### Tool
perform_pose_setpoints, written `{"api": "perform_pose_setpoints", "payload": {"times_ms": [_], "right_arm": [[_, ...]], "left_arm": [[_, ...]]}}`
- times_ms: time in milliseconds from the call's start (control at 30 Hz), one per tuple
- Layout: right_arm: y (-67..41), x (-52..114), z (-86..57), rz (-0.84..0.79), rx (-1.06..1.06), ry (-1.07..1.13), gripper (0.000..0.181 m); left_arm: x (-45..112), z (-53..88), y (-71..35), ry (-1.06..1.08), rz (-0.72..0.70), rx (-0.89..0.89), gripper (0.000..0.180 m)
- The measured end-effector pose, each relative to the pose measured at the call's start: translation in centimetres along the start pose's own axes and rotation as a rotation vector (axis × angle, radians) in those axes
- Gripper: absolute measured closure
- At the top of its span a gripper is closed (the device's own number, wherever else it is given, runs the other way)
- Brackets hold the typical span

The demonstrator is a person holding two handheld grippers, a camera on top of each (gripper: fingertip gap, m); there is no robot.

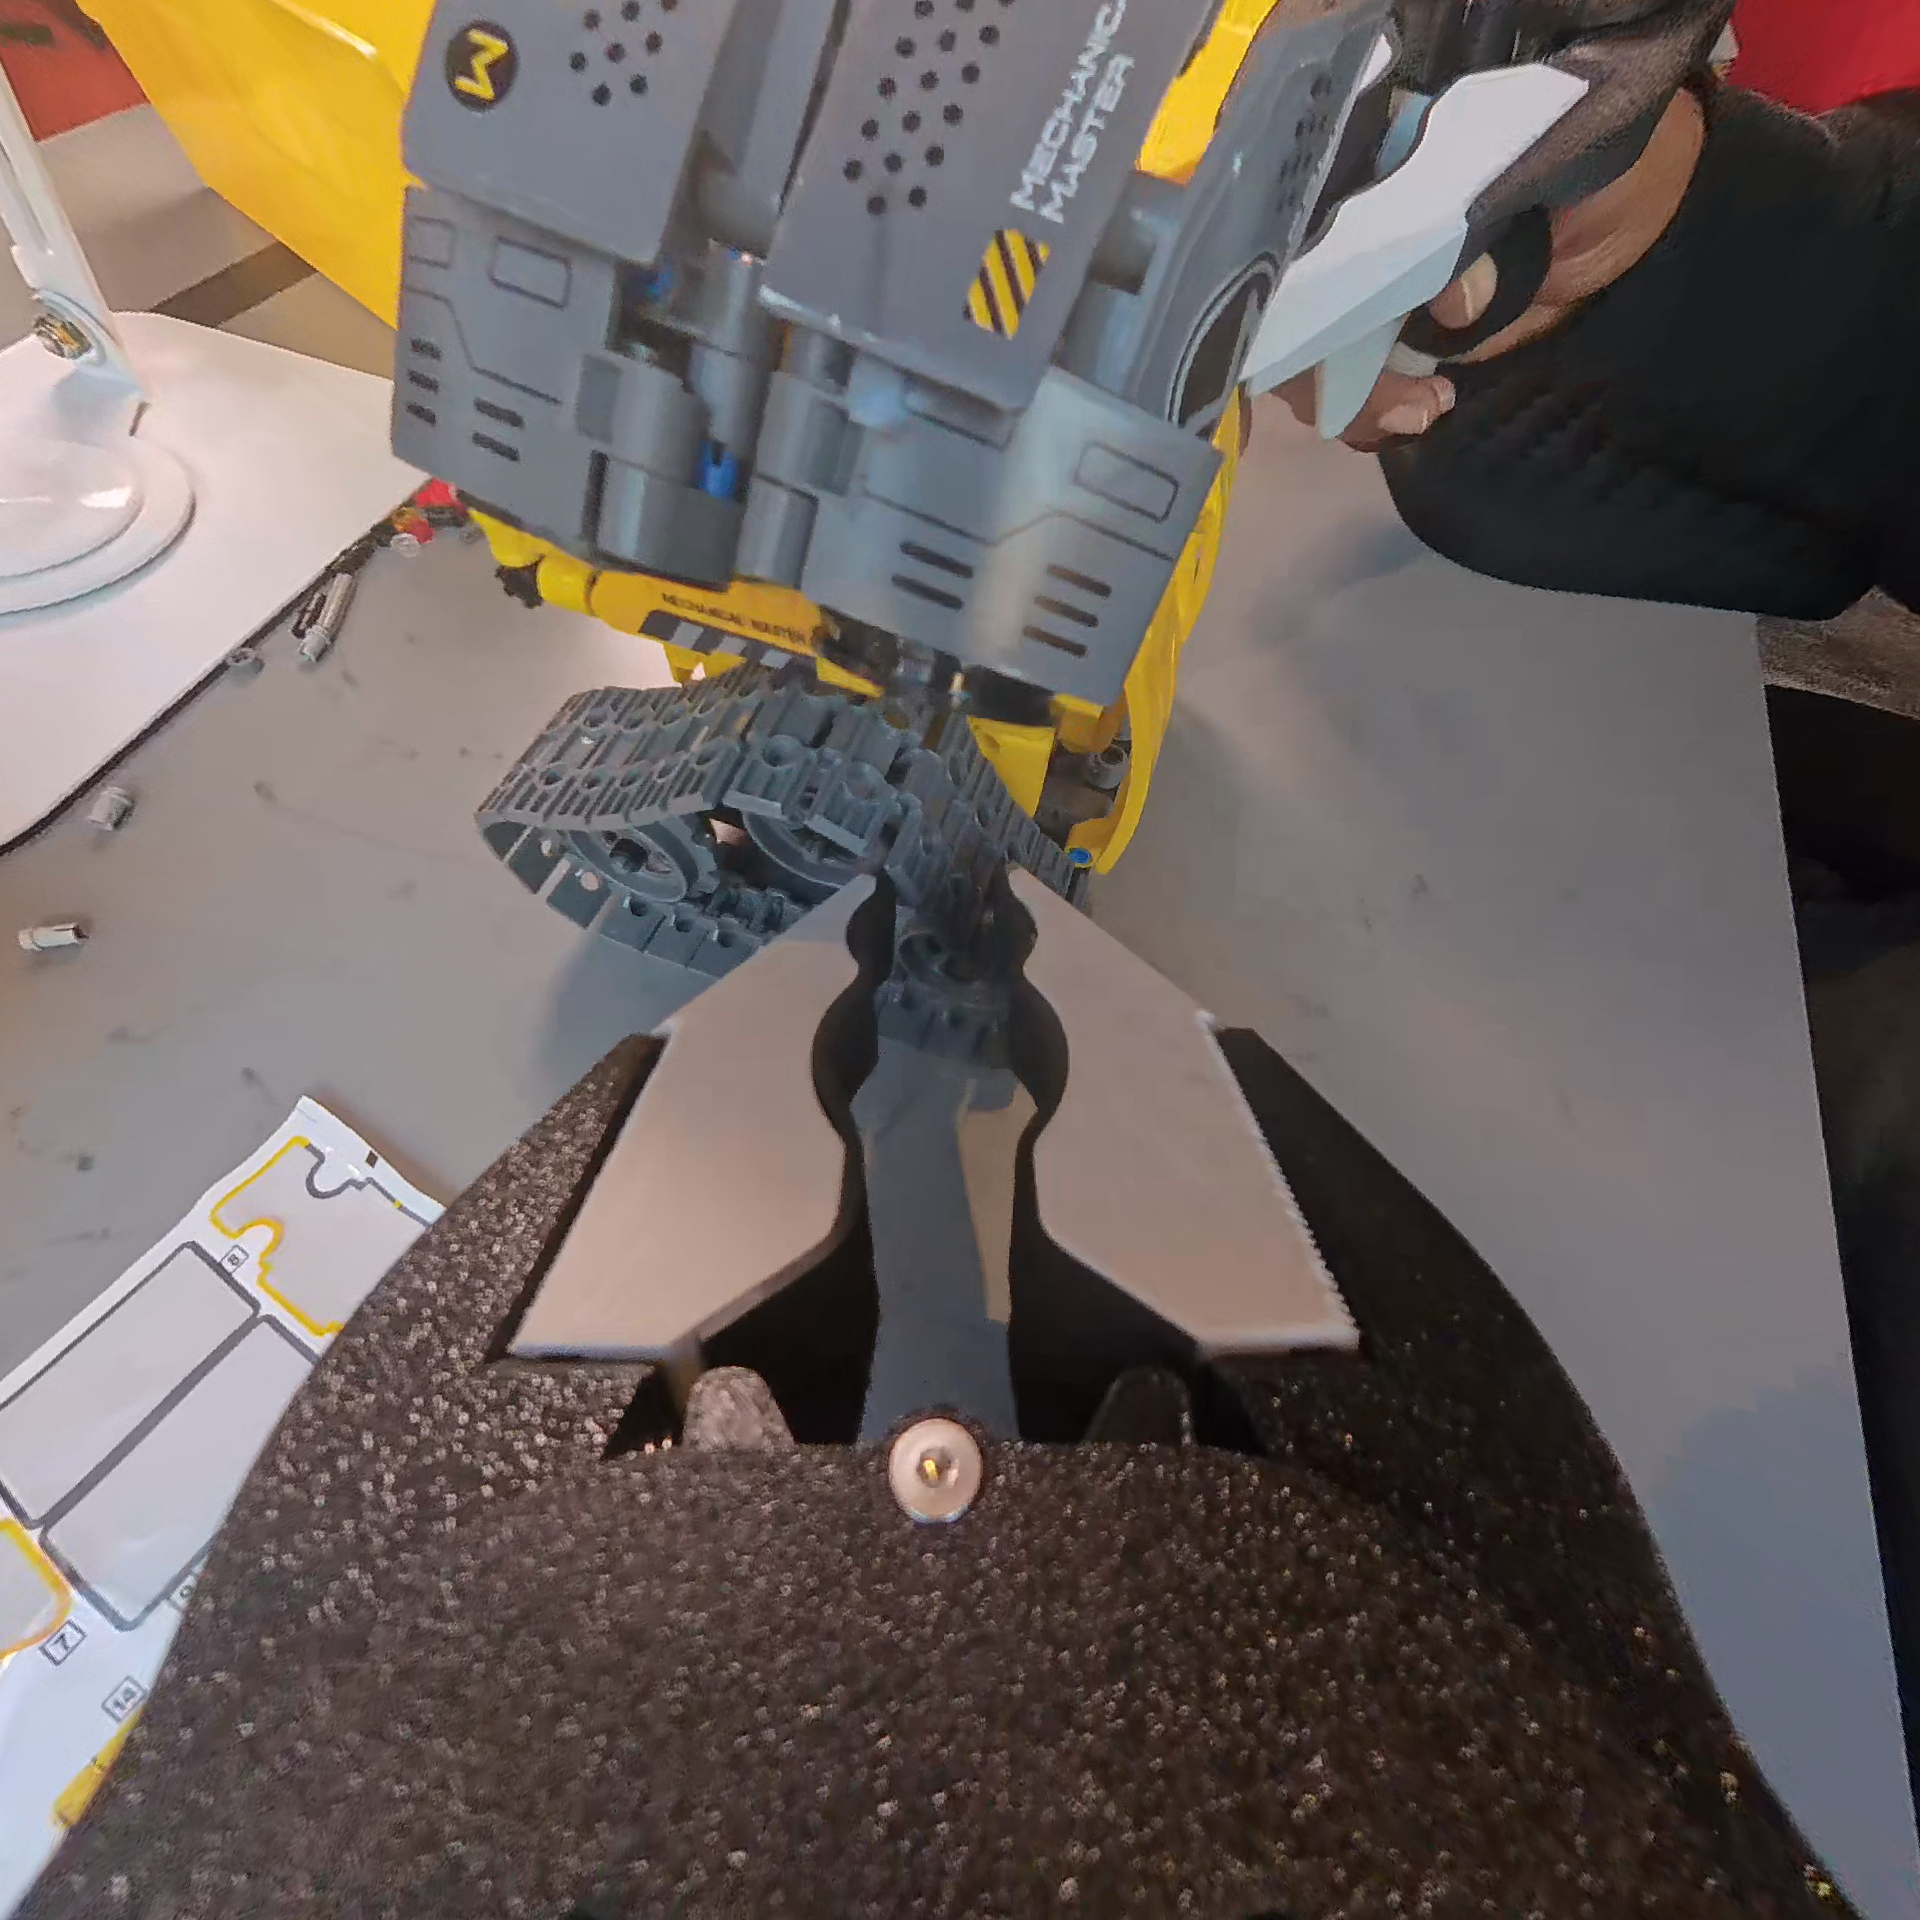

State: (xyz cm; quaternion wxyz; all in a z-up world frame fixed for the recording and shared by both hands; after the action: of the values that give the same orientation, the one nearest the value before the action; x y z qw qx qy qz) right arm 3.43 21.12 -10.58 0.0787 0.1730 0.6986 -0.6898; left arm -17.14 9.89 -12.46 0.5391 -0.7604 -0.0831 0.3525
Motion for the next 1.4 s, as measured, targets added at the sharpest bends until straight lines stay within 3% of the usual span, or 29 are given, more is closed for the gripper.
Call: {"api": "perform_pose_setpoints", "payload": {"times_ms": [200, 267, 433, 533, 800, 1000, 1167, 1400], "right_arm": [[-3.5, -3.0, -2.3, -0.222, 0.065, 0.090, 0.169], [-4.5, -2.9, -1.1, -0.257, 0.041, 0.018, 0.175], [-2.8, -0.2, 4.7, -0.107, -0.203, -0.242, 0.181], [-0.5, 2.2, 4.7, 0.043, -0.294, -0.145, 0.181], [-1.6, 2.8, 7.4, -0.006, -0.280, -0.188, 0.179], [-2.3, 5.7, 8.6, 0.009, -0.368, 0.036, 0.181], [-3.4, 4.1, 8.2, -0.057, -0.287, 0.033, 0.180], [-4.7, -0.1, 6.2, -0.190, -0.378, 0.475, 0.147]], "left_arm": [[-1.0, 0.0, -0.2, 0.013, -0.047, 0.002, 0.171], [-1.0, 0.1, -0.1, 0.038, -0.073, -0.039, 0.172], [-1.2, 0.4, 0.3, 0.028, -0.080, -0.054, 0.172], [-1.2, 0.5, 0.3, 0.028, -0.082, -0.057, 0.172], [-2.4, 1.1, -0.1, -0.030, -0.114, -0.041, 0.168], [-5.7, 3.2, -0.2, -0.245, -0.169, -0.027, 0.154], [-9.2, 4.5, -0.1, -0.364, -0.261, -0.080, 0.151], [-11.3, 4.9, -0.3, -0.408, -0.359, -0.126, 0.150]]}}
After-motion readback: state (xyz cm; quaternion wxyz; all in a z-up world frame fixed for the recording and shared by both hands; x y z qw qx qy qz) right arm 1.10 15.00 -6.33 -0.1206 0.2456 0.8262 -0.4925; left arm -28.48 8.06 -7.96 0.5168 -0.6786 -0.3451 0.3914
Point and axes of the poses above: each gripper's, where its closed fingertips meet, x out along the fingers, y out of its underside, z = x × y across the jaws, the point moved 7 cm from there along -x, back along the fingers, and after that the axes turned 12 degrees about y, right-handed, at the moved point
